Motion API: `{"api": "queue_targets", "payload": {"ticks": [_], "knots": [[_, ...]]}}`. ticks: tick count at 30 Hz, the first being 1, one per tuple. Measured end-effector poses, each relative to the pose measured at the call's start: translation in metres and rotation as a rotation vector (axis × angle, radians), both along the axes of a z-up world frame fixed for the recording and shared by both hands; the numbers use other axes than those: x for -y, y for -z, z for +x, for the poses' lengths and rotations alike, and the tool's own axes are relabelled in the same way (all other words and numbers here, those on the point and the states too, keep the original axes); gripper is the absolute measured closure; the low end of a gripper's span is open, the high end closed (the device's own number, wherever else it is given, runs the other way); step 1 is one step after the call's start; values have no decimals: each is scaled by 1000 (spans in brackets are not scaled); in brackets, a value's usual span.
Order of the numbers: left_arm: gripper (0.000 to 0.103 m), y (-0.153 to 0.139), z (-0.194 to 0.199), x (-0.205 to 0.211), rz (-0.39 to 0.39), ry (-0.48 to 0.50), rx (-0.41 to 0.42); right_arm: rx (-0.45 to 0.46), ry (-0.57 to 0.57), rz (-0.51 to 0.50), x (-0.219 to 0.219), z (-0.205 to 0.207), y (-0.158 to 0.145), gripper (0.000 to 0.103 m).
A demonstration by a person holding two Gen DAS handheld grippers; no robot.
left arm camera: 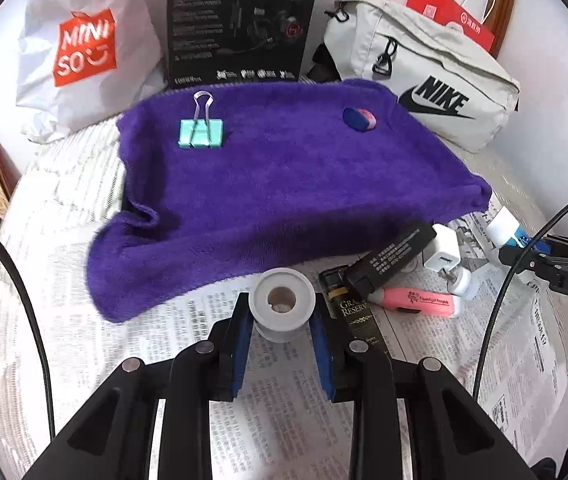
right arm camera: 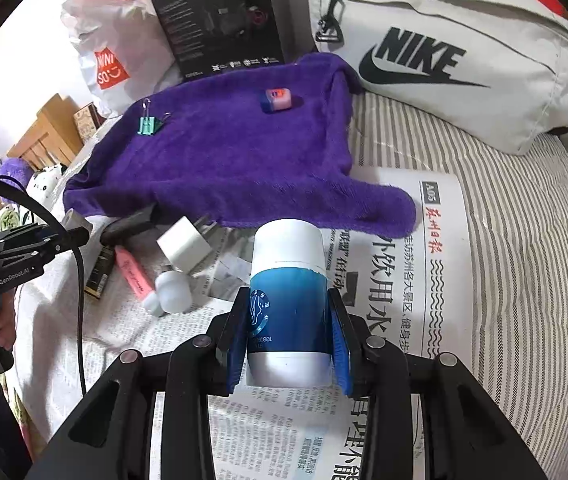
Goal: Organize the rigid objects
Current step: 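Lift the tape roll and lotion bottle and carry both over the purple towel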
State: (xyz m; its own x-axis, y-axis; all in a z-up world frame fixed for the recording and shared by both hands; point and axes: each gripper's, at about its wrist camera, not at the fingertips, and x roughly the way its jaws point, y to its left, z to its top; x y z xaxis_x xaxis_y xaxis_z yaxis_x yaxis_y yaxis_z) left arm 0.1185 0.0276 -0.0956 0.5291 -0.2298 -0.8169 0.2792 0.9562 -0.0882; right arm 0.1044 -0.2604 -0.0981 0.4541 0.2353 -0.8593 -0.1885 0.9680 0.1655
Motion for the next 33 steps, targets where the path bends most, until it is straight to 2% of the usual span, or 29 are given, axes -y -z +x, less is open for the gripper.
{"api": "queue_targets", "payload": {"ticks": [6,17,33], "knots": [[76,-15,-5,-6,-30,6,18,19,-18,20,-8,3,-13,67],[76,-32,5,-10,-26,-8,36,45,-51,41,-20,17,-33,67],[76,-34,57,-18,-26,-36,32,60,-38,46,-24,80,-40,67]]}}
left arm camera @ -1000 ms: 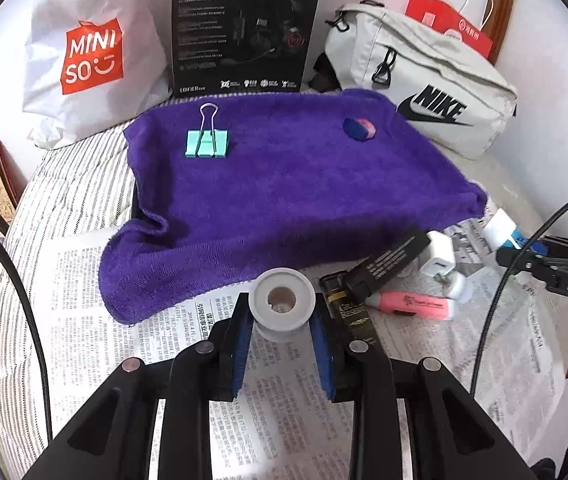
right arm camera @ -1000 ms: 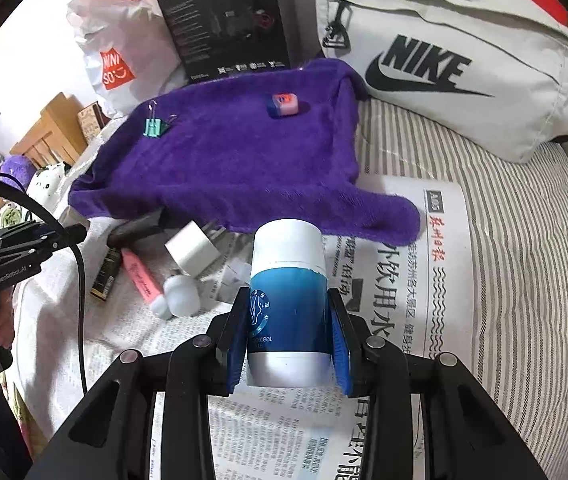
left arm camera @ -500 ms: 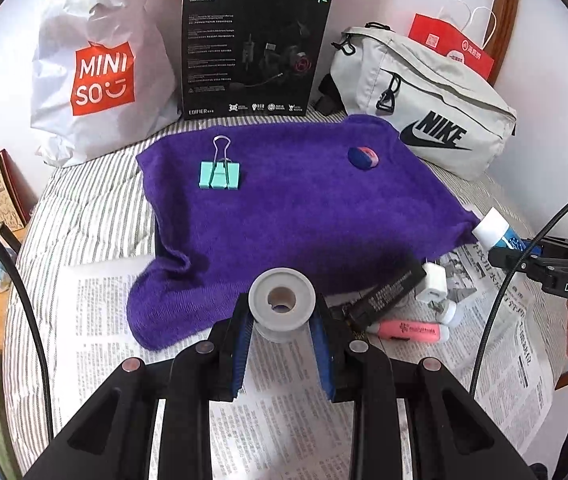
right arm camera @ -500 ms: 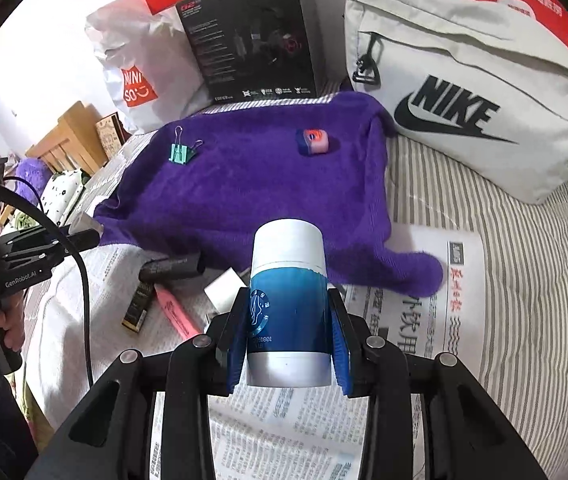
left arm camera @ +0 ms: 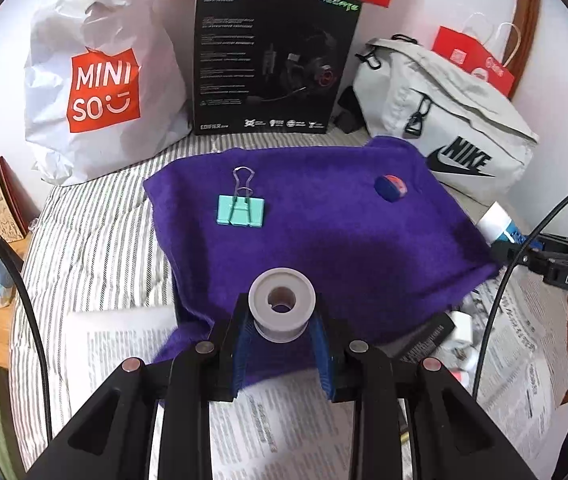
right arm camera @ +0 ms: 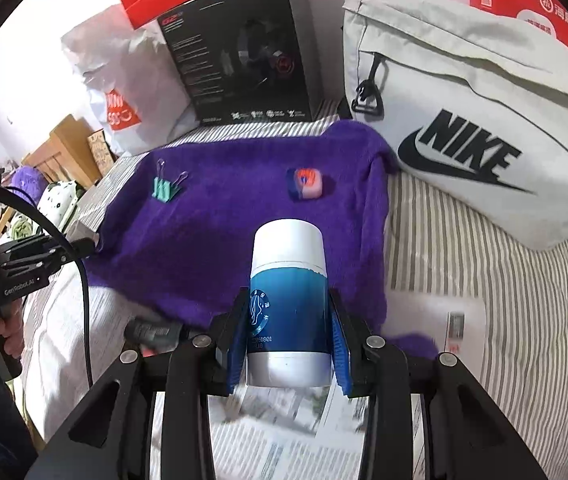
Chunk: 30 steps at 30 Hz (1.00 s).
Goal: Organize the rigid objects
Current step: 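Lift the tape roll and lotion bottle and carry both over the purple towel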
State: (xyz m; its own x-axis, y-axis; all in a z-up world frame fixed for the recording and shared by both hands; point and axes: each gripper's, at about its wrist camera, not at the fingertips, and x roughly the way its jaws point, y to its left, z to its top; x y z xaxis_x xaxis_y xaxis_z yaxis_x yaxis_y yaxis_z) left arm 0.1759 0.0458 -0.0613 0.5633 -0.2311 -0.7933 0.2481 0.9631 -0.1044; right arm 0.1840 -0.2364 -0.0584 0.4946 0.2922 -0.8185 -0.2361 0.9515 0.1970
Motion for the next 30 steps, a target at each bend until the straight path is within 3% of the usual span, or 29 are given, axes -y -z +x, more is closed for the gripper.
{"api": "queue_targets", "payload": {"ticks": [7,17,30], "knots": [[76,12,27,-2,-8,-5,-22,-11,6,3,-5,35,13,67],[76,31,59,-6,1,-14,-62,-59,6,-65,-12,75,45,67],[76,46,85,-9,12,-15,-89,-42,-27,-131,-30,86,55,67]]}}
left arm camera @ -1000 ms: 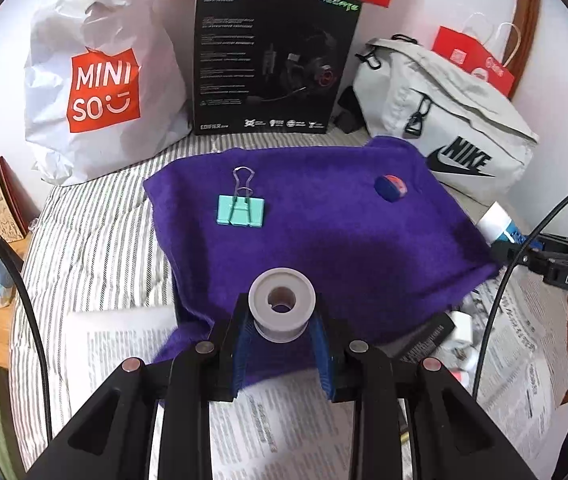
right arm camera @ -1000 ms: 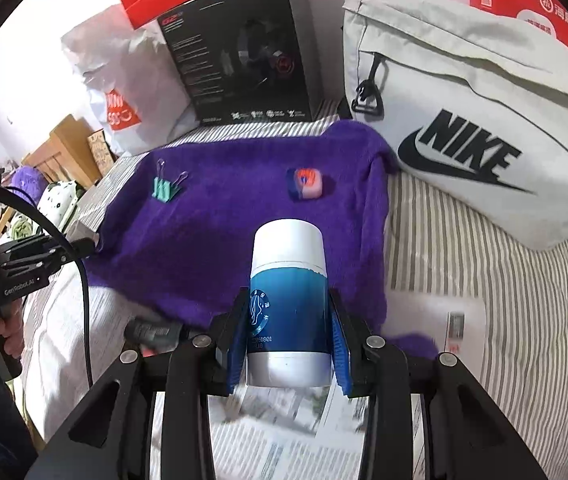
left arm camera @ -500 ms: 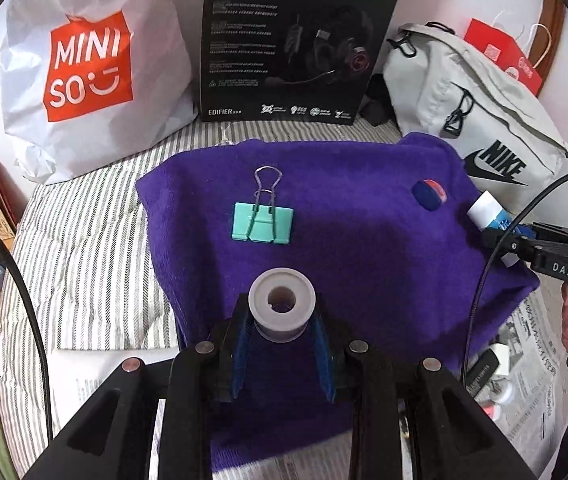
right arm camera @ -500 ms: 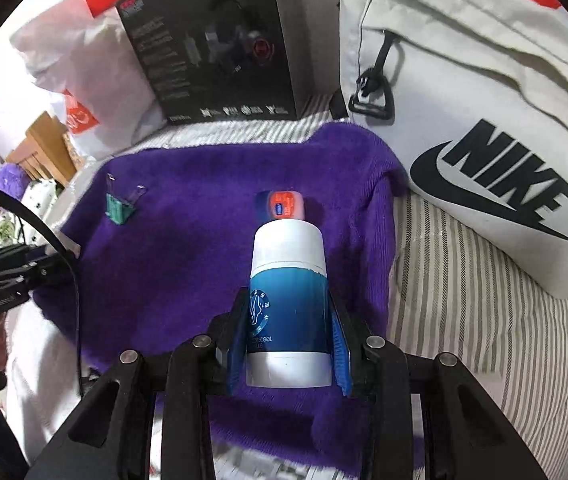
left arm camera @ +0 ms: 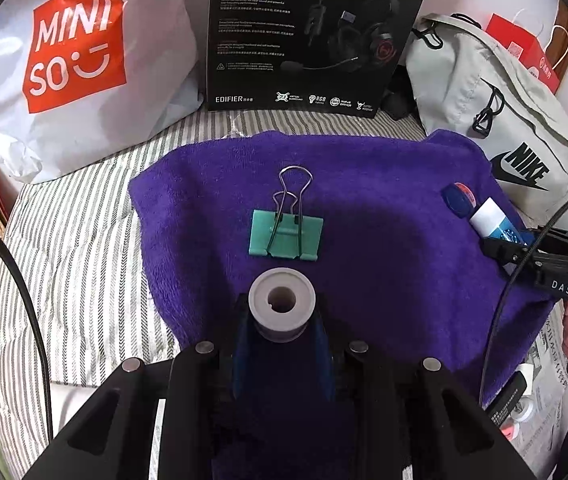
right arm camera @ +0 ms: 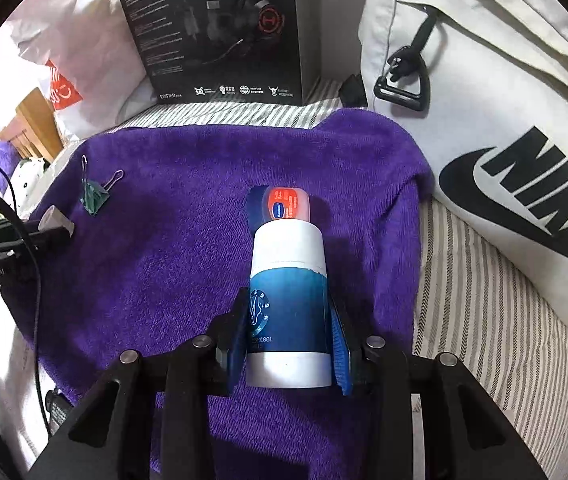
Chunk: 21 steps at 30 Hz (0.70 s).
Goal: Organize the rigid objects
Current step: 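Lift the tape roll and lotion bottle and carry both over the purple towel, then set the tape roll beside the clip and the bottle beside the jar, opening both tools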
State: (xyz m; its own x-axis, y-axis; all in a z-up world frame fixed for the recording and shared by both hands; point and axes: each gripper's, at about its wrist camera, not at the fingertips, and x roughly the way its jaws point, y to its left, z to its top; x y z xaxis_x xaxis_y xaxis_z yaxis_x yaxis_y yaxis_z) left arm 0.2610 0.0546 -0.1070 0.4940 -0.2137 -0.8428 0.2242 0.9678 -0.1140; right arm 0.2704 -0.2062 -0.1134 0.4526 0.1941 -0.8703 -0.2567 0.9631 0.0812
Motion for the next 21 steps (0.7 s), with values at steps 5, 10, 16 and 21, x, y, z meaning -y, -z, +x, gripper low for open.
{"api": "queue_targets", "payload": {"ticks": [5,10,16,21], "knots": [[76,1,7,5,24,7,-8,9,-16,-14,0,1,0,67],[76,2,12,13,64,15,2,28,-28,-40,-5,0,1,66],[75,3,8,22,136,16,29,33,-29,-12,-6,-6,1,51],[61,2,1,20,133,-2,13,7,-7,-9,-3,-14,-4,49]]}}
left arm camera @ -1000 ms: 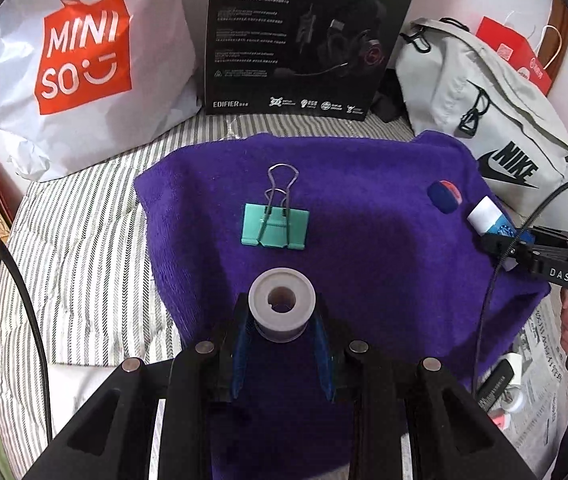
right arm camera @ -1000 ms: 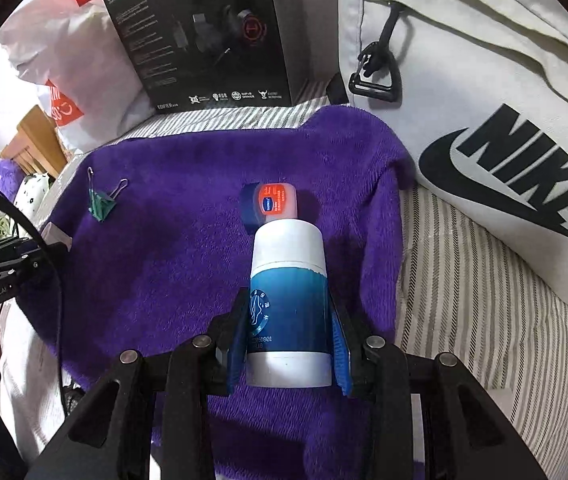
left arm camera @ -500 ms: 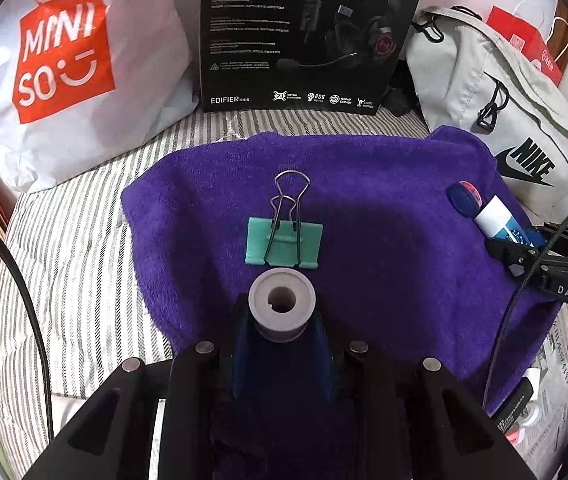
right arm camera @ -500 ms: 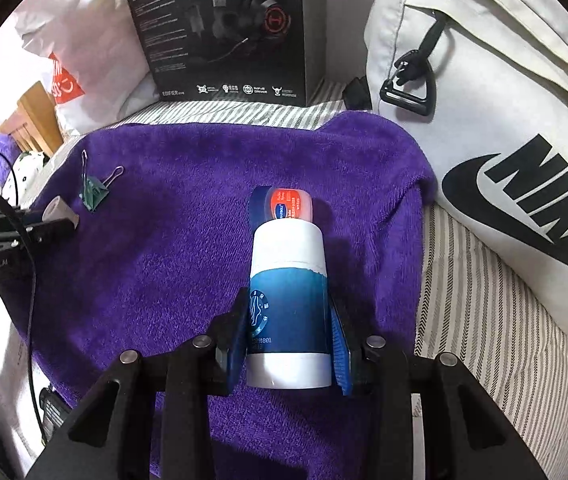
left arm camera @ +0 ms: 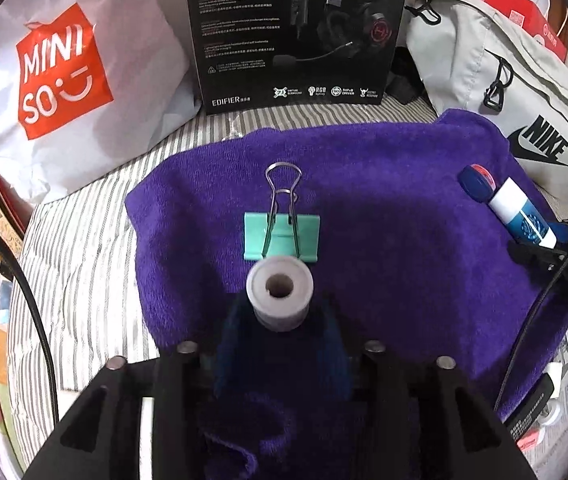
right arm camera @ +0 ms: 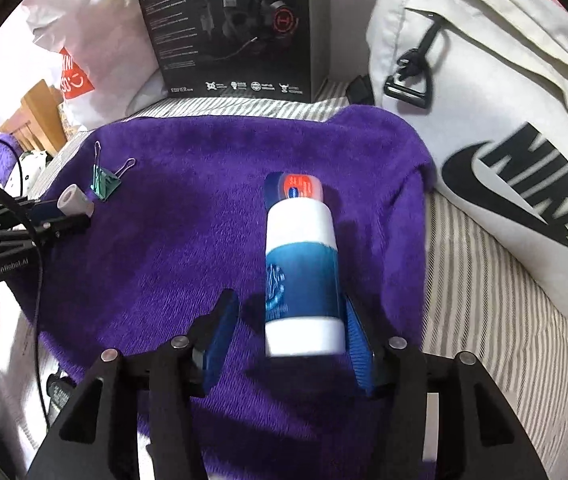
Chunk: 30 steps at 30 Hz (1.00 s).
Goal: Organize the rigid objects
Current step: 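Set the tape roll beside the clip and the bottle beside the jar, opening both tools, then move both tools back toward the remaining items on the newspaper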
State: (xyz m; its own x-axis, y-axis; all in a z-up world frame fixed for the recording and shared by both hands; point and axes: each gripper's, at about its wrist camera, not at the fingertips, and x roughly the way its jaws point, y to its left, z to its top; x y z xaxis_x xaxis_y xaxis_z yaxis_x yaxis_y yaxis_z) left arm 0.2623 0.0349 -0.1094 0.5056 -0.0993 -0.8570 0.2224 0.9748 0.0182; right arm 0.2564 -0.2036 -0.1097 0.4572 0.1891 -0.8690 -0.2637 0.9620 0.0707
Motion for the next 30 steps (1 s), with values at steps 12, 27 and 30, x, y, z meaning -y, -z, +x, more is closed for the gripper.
{"api": "queue_targets", "payload": {"ticks": [12,27,30], "knots": [[54,-13,-47,0,-10,-35,-15,8,40,23,9,-52,-29,40],[50,-29,-139,32,-101,54,-34,26,112,117,33,-135,-55,37],[50,-21,-145,39,-101,62,-53,28,109,118,33,-144,-56,36]]}}
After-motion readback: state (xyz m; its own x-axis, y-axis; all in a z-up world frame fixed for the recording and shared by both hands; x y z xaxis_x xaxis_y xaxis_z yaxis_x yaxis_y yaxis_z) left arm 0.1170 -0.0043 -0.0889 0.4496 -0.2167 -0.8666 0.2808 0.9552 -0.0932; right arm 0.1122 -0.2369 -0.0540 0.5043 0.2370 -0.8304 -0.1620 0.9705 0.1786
